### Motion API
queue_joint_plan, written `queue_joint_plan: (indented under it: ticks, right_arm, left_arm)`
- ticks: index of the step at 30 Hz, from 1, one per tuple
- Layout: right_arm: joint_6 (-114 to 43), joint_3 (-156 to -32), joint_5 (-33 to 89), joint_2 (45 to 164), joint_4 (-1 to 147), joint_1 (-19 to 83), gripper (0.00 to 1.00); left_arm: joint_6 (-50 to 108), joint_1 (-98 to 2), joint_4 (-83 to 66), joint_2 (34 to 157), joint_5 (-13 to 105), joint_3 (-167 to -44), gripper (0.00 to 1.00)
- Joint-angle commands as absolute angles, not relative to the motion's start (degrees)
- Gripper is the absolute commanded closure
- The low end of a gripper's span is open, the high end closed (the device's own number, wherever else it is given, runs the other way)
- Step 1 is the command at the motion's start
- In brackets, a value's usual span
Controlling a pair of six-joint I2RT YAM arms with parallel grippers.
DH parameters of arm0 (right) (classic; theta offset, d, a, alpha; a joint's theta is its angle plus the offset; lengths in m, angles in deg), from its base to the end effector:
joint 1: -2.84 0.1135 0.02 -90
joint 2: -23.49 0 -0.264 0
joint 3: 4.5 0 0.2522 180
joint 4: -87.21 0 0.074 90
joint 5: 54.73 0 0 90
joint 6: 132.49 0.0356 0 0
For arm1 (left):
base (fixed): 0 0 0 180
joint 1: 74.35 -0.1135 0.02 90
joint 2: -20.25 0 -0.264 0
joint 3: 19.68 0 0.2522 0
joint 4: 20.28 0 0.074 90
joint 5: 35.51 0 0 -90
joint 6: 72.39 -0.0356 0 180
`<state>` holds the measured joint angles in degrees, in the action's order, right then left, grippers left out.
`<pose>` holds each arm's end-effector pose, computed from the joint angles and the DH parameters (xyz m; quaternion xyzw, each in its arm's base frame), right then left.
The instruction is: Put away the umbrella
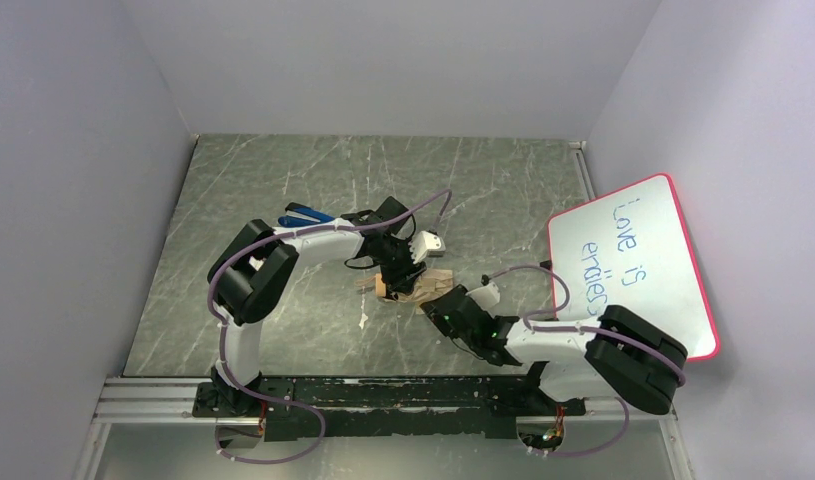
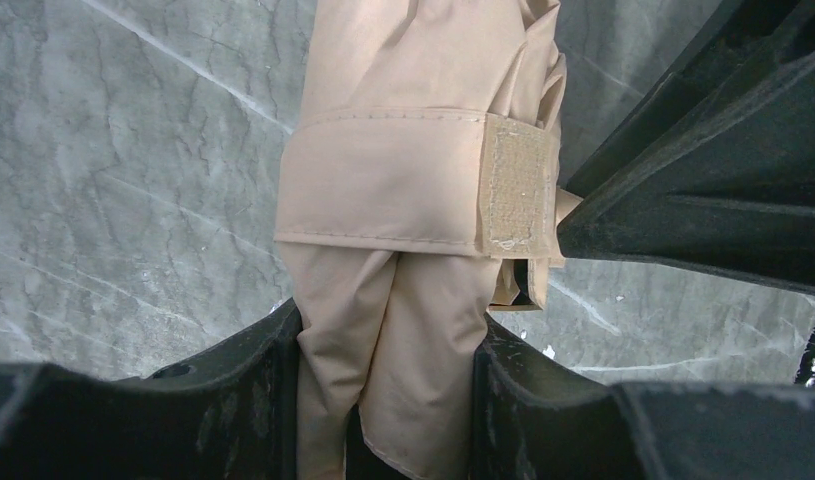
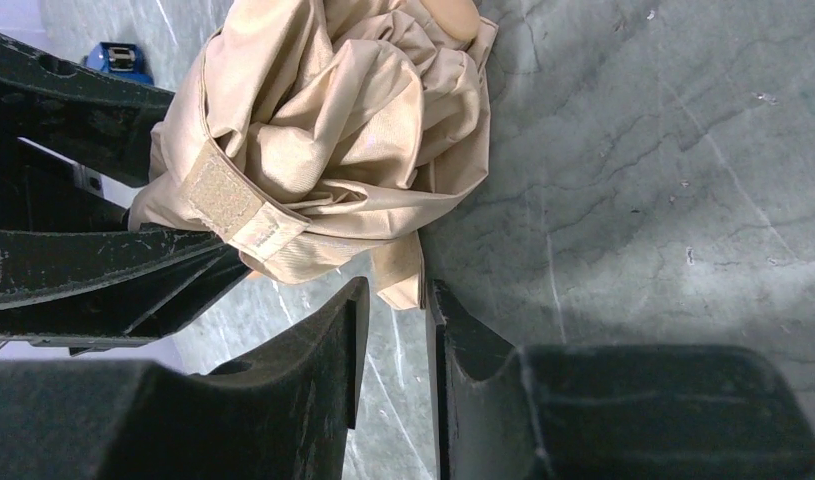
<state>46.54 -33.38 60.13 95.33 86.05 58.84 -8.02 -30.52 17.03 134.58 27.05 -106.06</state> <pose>0.1235 0.1563 0.1185 0.3361 0.8384 0.3035 0.3034 0.2741 -0.2859 0.1399 0.5824 0.7509 -0.2617 0.1689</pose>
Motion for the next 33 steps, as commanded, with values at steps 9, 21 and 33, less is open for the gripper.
queue_joint_plan:
  ticks: [9, 21, 33]
  right_arm:
    - [48.59, -28.7, 60.92, 100.73, 91.35, 58.74, 0.68]
    - [51.46, -28.74, 63.21, 101.69, 88.7, 58.41, 0.7]
    - [44.27, -27.29, 62.5, 99.61, 91.51, 58.4, 1.0]
  left_arm:
    - [-7.88, -30.96, 27.76, 144.54, 43.86, -99.35, 0.95]
    - [-7.88, -30.95, 27.75, 144.53, 44.02, -99.23, 0.95]
    - [-7.71, -30.94, 27.78, 144.8, 44.29, -99.3, 0.95]
